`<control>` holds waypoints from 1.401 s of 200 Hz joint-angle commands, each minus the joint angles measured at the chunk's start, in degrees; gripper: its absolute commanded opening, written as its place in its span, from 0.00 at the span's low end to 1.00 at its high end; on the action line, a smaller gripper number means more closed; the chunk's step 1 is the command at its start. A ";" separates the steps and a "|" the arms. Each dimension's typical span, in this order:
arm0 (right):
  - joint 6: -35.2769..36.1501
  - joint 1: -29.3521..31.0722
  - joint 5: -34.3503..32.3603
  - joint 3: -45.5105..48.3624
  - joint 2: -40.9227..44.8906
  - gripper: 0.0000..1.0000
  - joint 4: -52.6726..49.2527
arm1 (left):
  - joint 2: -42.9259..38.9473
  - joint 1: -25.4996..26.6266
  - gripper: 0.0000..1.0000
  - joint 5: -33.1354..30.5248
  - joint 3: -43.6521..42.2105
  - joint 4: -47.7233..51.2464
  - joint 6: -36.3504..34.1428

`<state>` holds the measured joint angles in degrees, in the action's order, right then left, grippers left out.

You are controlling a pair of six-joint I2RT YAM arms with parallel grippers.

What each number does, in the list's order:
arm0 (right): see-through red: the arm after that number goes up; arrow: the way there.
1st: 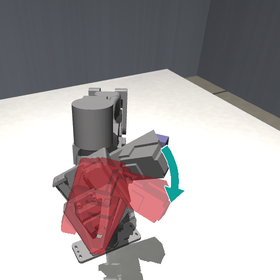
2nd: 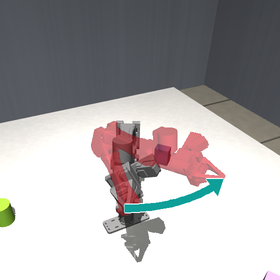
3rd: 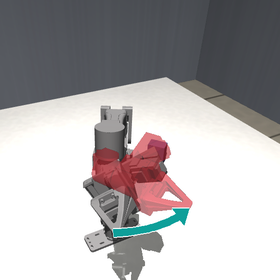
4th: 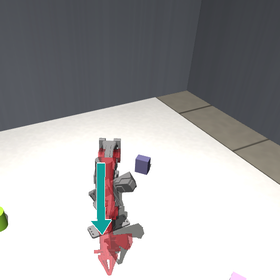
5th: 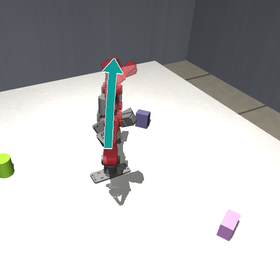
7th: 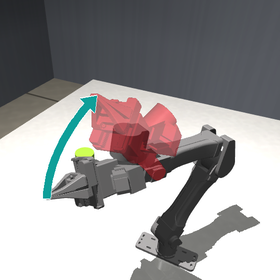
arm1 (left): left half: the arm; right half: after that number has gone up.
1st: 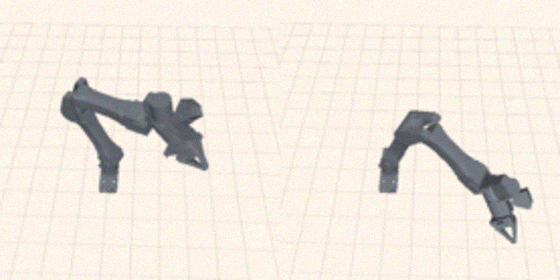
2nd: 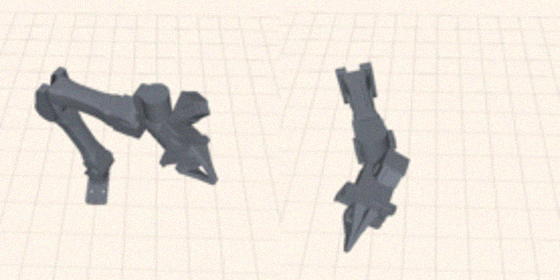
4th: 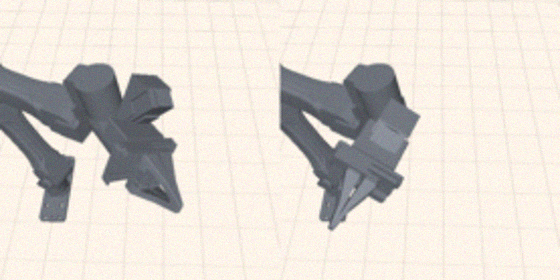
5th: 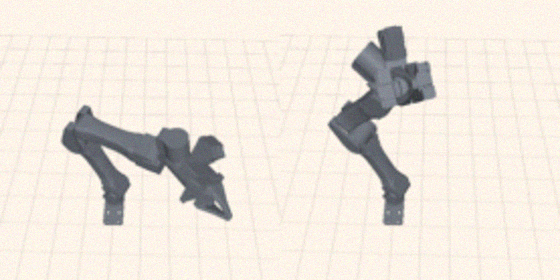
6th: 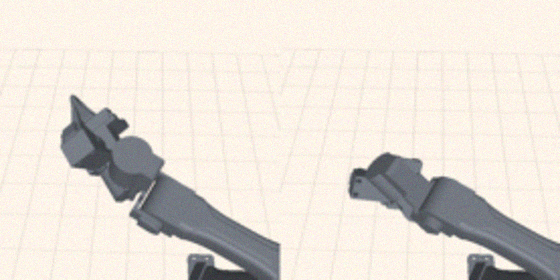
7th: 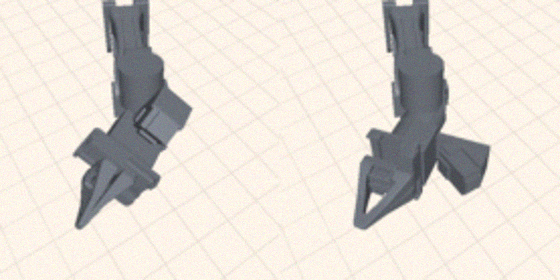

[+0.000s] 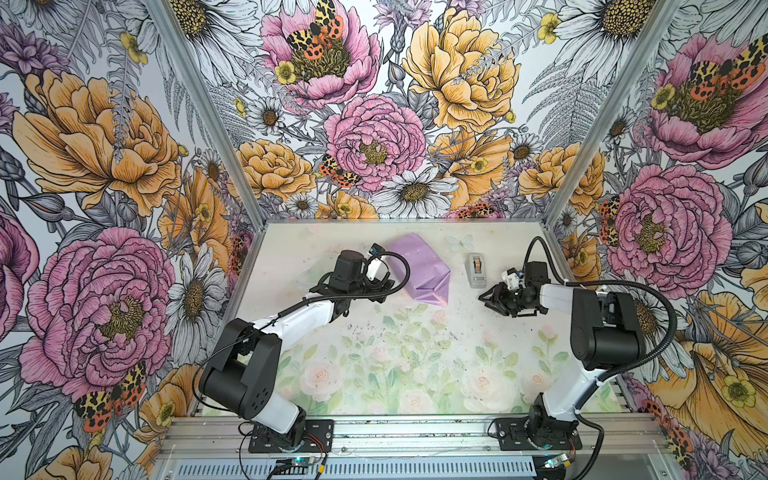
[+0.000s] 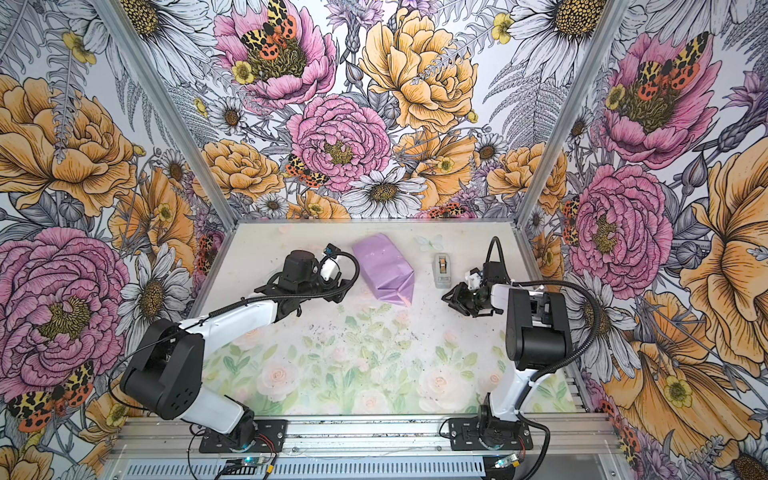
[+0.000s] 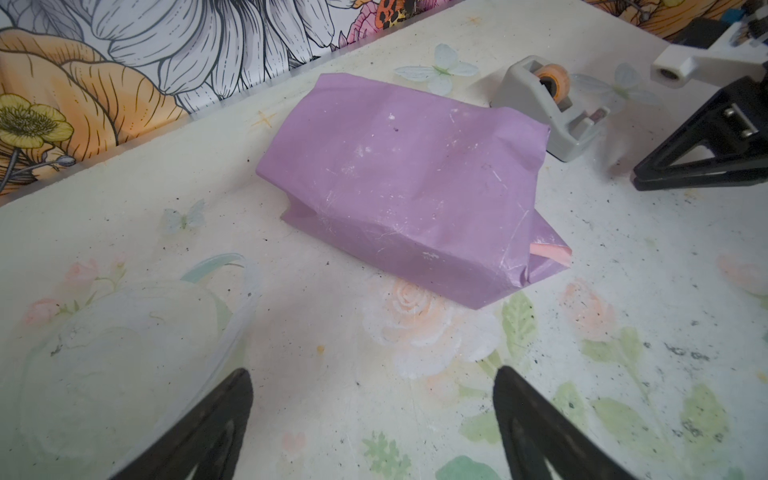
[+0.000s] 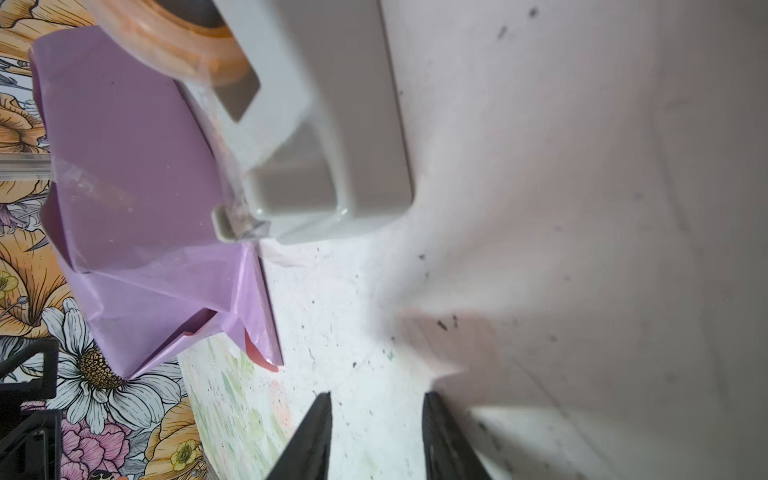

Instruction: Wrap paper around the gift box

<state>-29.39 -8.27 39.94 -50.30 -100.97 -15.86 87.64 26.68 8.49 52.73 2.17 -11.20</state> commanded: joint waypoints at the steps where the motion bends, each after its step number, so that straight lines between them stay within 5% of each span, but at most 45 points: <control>1: -1.17 -0.60 -2.57 1.76 4.70 0.39 -0.05 | -0.26 2.17 0.89 2.18 2.94 4.04 -8.18; 44: -2.27 -0.62 -3.58 4.17 14.18 0.38 -0.08 | 6.99 12.63 0.88 -2.24 10.51 16.83 -30.74; 103: -4.98 -2.02 -6.37 6.96 21.38 0.36 0.03 | 21.11 17.33 0.79 -5.52 21.70 19.21 -40.41; 156: -5.33 -1.66 -4.80 8.37 23.34 0.36 0.49 | 29.21 18.72 0.65 -7.94 28.22 19.16 -42.65; 212: -5.01 -0.52 -3.22 8.76 23.45 0.36 1.05 | 24.75 21.01 0.70 -9.39 27.19 18.97 -40.49; 251: -5.29 -0.56 -2.57 8.88 24.07 0.36 1.25 | 23.90 22.54 0.70 -7.78 25.18 18.57 -45.02; 280: -5.57 -0.45 -1.92 9.77 25.35 0.36 1.48 | 26.85 22.46 0.61 -7.93 27.50 18.30 -46.00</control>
<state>-34.50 -9.02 36.80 -41.41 -78.11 -16.19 112.62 49.15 -0.21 78.81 20.78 -55.02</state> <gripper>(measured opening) 0.356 0.626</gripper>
